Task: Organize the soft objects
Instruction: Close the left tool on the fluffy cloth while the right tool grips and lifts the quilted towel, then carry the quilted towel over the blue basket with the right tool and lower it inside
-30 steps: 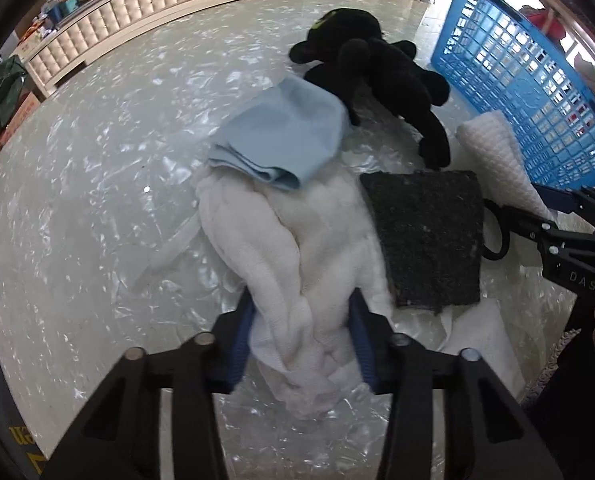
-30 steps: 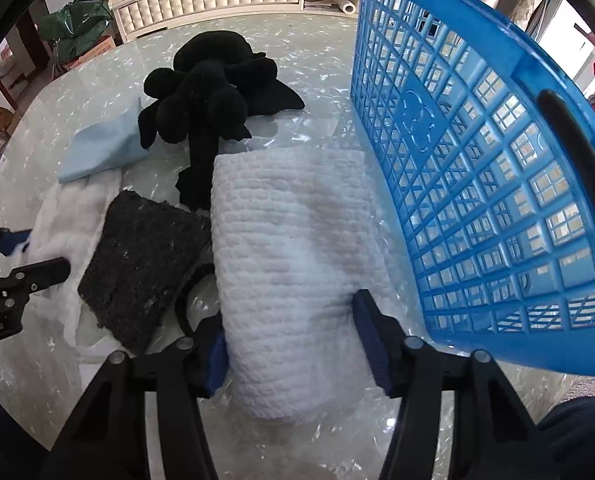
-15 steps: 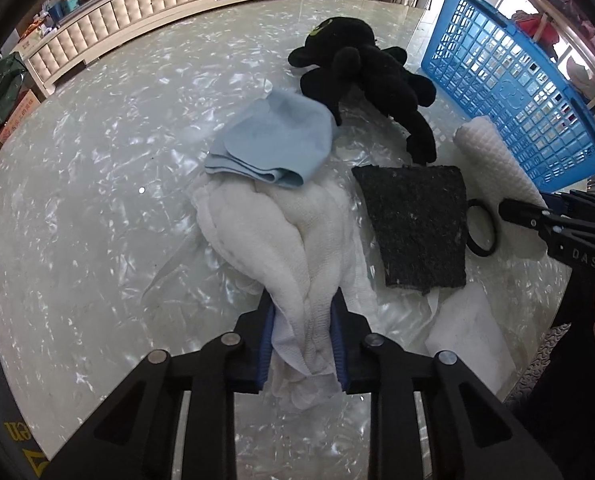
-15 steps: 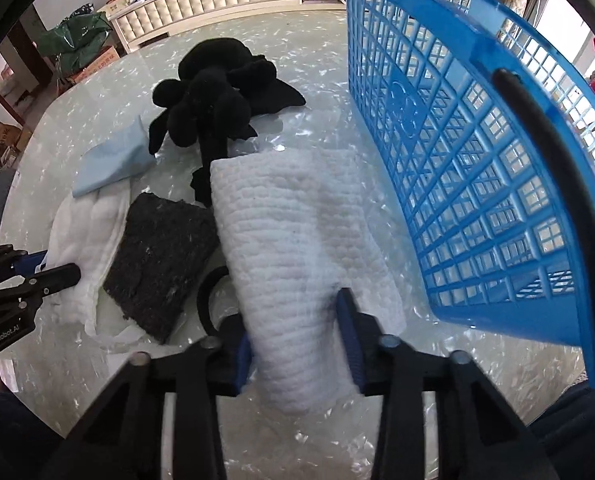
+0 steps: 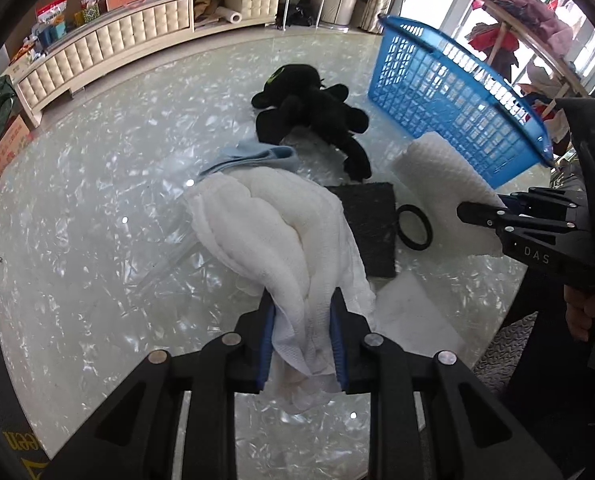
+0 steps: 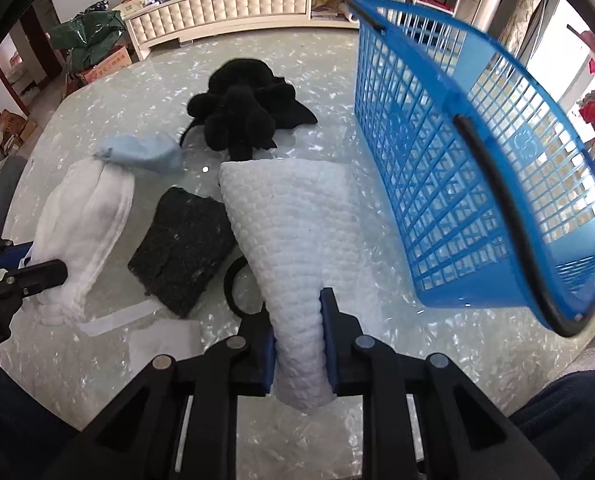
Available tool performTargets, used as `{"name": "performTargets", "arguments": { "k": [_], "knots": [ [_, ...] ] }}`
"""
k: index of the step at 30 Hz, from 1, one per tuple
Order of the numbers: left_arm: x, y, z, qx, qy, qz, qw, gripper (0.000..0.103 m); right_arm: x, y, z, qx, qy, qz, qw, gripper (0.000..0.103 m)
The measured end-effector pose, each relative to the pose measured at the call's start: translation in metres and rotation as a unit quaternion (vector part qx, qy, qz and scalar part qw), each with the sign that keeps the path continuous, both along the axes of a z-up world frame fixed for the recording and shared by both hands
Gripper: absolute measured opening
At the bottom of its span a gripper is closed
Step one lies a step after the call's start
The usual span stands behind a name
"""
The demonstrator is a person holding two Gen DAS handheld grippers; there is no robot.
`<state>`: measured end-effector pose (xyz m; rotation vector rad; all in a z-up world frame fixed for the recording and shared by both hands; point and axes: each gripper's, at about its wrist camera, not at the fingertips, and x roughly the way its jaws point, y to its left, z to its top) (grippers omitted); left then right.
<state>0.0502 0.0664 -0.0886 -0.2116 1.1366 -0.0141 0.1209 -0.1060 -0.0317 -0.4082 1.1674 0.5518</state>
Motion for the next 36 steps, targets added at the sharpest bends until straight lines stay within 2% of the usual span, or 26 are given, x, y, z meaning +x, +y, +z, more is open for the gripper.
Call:
{"name": "performTargets", "arguments": {
  "k": [5, 17, 28, 36],
  "knots": [
    [-0.006, -0.007, 0.015, 0.003, -0.012, -0.004, 0.9999, 0.022, -0.009, -0.003, 0.024, 0.005, -0.019, 0.007, 1.0, 0.018],
    [-0.01, -0.034, 0.059, 0.005, -0.062, -0.03, 0.9976, 0.022, -0.032, -0.005, 0.056, 0.016, -0.06, 0.033, 0.998, 0.018],
    [0.006, -0.035, 0.061, 0.017, -0.069, -0.022, 0.9972, 0.022, -0.027, -0.02, 0.077, 0.022, -0.084, 0.038, 0.996, 0.018],
    [0.021, -0.05, 0.081, 0.013, -0.088, -0.038, 0.9953, 0.022, -0.013, -0.027, 0.092, 0.01, -0.083, 0.057, 0.995, 0.018]
  ]
}}
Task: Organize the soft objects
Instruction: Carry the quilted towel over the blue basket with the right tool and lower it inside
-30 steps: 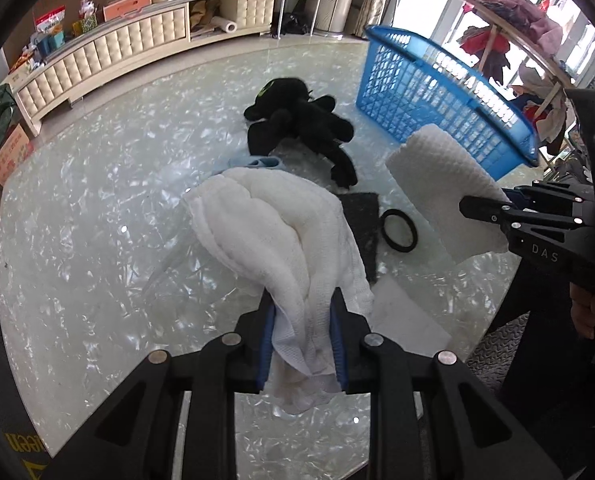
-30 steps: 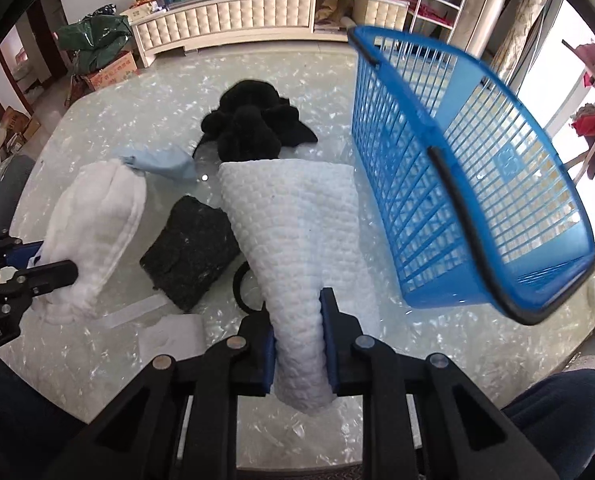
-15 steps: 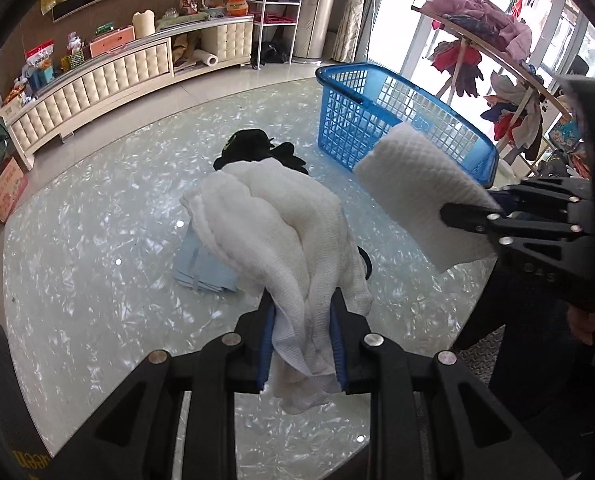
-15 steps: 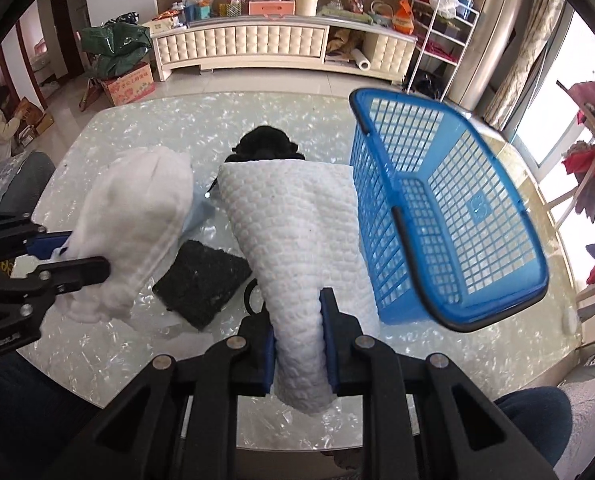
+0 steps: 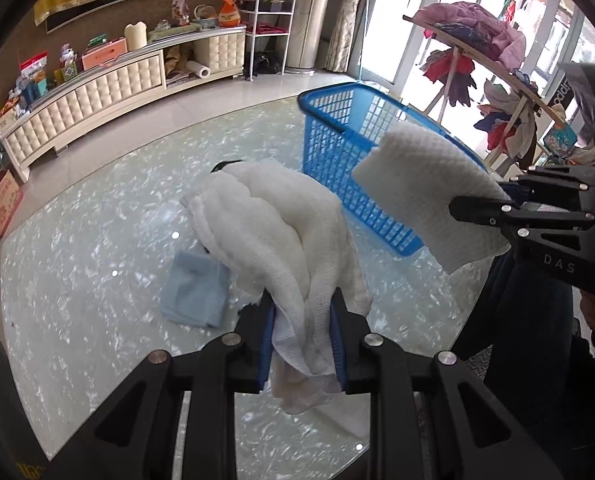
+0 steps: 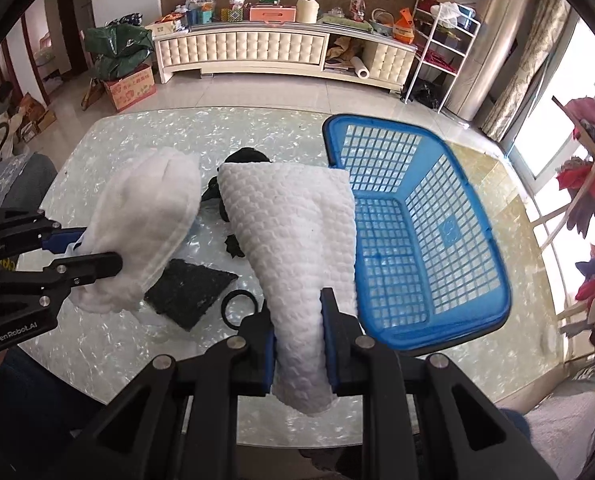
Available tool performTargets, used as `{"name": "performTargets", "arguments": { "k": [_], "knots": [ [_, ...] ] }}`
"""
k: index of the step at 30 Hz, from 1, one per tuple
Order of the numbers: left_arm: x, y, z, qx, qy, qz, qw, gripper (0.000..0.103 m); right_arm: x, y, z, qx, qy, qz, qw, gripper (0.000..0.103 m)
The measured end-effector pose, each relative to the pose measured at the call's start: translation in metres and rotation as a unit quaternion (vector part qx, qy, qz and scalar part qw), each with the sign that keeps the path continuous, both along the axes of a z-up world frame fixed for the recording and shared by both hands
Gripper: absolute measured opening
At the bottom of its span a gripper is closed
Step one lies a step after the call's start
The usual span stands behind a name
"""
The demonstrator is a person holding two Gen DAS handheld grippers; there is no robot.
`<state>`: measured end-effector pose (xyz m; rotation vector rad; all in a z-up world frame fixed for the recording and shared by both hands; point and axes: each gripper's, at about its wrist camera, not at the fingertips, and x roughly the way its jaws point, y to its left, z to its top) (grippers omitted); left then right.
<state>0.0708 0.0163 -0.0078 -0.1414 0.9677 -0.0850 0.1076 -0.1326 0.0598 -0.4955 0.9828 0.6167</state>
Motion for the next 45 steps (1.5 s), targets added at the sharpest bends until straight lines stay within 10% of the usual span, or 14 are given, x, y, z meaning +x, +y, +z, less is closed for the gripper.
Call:
{"name": "performTargets", "arguments": {
  "k": [10, 27, 45],
  "knots": [
    [0.028, -0.02, 0.006, -0.004, -0.004, -0.02, 0.9998, 0.022, 0.022, -0.007, 0.017, -0.043, -0.051, 0.024, 0.997, 0.018],
    [0.05, -0.024, -0.011, -0.009, 0.032, -0.023, 0.9992, 0.022, 0.086, -0.024, -0.053, -0.173, -0.106, 0.158, 0.966, 0.018],
    [0.061, -0.021, -0.028, -0.012, 0.062, -0.016, 0.9979, 0.022, 0.106, -0.015, -0.086, -0.18, 0.053, 0.115, 0.976, 0.018]
  ]
}}
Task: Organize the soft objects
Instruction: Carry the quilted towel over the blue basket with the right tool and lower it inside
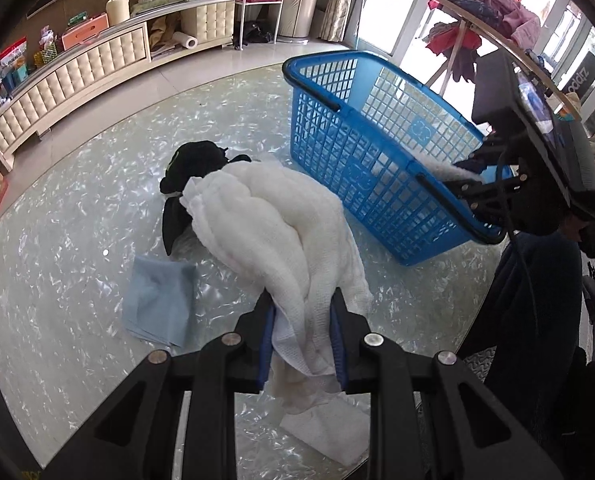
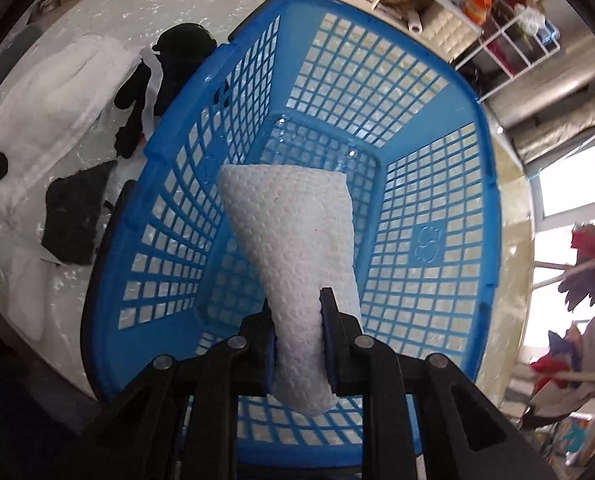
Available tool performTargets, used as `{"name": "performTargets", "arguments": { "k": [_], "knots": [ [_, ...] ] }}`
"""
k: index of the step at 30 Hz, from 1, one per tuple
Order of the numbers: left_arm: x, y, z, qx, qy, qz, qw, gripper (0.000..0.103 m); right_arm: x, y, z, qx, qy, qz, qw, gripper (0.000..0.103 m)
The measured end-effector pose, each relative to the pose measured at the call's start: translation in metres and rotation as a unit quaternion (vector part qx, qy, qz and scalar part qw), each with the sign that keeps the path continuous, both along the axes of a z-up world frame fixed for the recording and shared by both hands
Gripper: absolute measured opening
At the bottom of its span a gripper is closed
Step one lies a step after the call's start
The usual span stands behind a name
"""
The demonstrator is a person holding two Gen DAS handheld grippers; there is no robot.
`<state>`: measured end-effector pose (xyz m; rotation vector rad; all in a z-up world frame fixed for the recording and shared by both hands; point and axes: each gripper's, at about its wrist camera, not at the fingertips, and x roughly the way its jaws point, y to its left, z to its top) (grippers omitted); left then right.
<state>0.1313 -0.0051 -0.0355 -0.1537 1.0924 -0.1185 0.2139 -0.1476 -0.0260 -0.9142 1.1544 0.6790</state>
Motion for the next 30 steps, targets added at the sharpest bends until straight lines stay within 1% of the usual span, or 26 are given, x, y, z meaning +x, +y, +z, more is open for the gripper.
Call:
{"name": "performTargets", "arguments": {
  "k": [6, 10, 11, 12, 14, 16, 17, 18, 19, 21, 27, 30],
  "knots": [
    [-0.001, 0.0, 0.002, -0.002, -0.004, -0.002, 1.0, 0.022, -0.001, 0.007, 0.003, -0.005, 0.004, -0.005, 1.0, 0.02],
    [-0.002, 0.0, 0.003, -0.002, -0.008, 0.0, 1.0, 0.022, 0.001, 0.008, -0.001, -0.004, 0.005, -0.012, 1.0, 0.028],
    [-0.002, 0.0, 0.004, 0.0, -0.008, -0.001, 1.0, 0.022, 0.002, 0.008, 0.0, -0.006, 0.001, -0.014, 1.0, 0.034],
    [-0.002, 0.0, 0.003, 0.002, -0.008, 0.0, 1.0, 0.022, 0.001, 0.007, -0.001, -0.007, -0.003, -0.017, 1.0, 0.043],
    [-0.001, 0.0, 0.001, 0.005, -0.005, 0.0, 1.0, 0.022, 0.006, 0.005, -0.002, -0.008, -0.008, -0.024, 1.0, 0.052],
    [-0.001, -0.001, 0.001, 0.006, -0.005, 0.0, 1.0, 0.022, 0.009, -0.001, -0.002, -0.004, -0.001, -0.029, 1.0, 0.055],
    [-0.001, -0.001, 0.001, 0.006, -0.005, -0.001, 1.0, 0.022, 0.01, -0.002, -0.002, -0.002, 0.001, -0.031, 1.0, 0.059],
    [-0.001, -0.001, 0.001, 0.006, -0.005, -0.001, 1.0, 0.022, 0.011, -0.003, -0.003, -0.002, 0.001, -0.033, 0.999, 0.065],
    [-0.001, -0.001, 0.001, 0.006, -0.005, -0.001, 1.0, 0.022, 0.012, -0.004, -0.003, -0.003, -0.001, -0.034, 0.999, 0.069],
    [-0.001, -0.002, 0.001, 0.006, -0.006, -0.001, 1.0, 0.022, 0.015, -0.008, -0.002, 0.002, -0.004, -0.038, 0.999, 0.08],
    [-0.002, -0.003, 0.004, 0.007, -0.012, -0.003, 0.9999, 0.022, 0.022, -0.015, 0.012, 0.022, -0.015, -0.054, 0.998, 0.089],
    [-0.003, -0.006, 0.006, 0.01, -0.013, -0.006, 0.9998, 0.022, 0.025, -0.019, 0.02, 0.034, -0.019, -0.062, 0.997, 0.091]
  ]
}}
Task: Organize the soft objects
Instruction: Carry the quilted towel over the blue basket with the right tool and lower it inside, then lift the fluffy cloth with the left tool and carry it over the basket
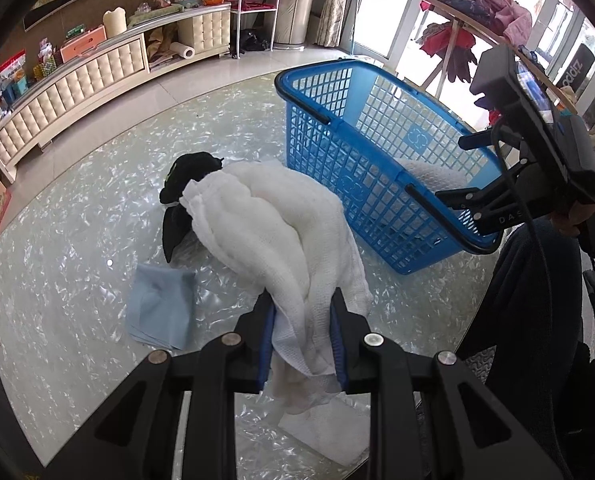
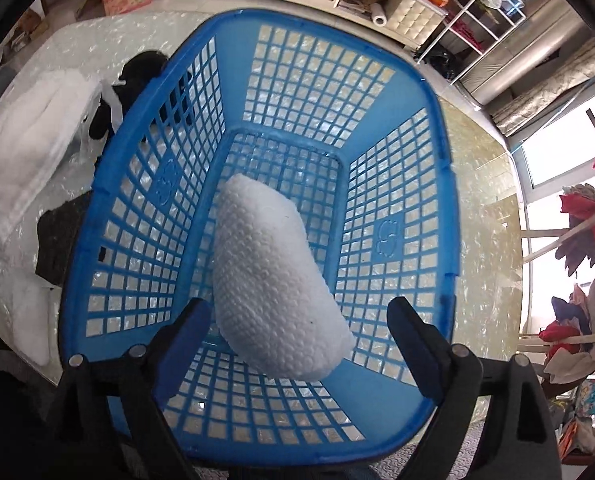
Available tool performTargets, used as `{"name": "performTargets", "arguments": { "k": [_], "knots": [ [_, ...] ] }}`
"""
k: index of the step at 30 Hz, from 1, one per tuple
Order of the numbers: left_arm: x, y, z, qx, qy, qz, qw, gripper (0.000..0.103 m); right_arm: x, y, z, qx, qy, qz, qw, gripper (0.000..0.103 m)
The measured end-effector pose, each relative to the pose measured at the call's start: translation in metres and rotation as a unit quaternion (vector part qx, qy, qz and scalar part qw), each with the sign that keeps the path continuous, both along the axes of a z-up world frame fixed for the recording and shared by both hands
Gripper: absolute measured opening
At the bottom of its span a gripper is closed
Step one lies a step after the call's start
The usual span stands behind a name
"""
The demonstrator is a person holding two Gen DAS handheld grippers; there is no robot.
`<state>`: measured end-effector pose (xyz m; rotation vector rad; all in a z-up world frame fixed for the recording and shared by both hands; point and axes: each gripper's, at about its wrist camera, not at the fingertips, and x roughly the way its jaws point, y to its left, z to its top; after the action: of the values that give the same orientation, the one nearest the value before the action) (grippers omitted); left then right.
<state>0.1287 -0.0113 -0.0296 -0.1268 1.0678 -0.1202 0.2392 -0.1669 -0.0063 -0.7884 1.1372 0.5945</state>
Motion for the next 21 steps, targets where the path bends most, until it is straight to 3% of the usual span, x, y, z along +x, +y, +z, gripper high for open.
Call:
{"name": "performTargets", "arguments": {
  "k": [13, 21],
  "knots": [
    [-0.008, -0.015, 0.031, 0.021, -0.021, -0.009, 0.9995, 0.022, -0.037, -0.025, 0.039, 0.08, -0.006, -0.036, 0.996, 0.094],
    [-0.008, -0.03, 0.046, 0.015, -0.025, -0.011, 0.9995, 0.022, -0.045, -0.026, 0.045, 0.102, -0.002, -0.035, 0.994, 0.094]
  ]
}}
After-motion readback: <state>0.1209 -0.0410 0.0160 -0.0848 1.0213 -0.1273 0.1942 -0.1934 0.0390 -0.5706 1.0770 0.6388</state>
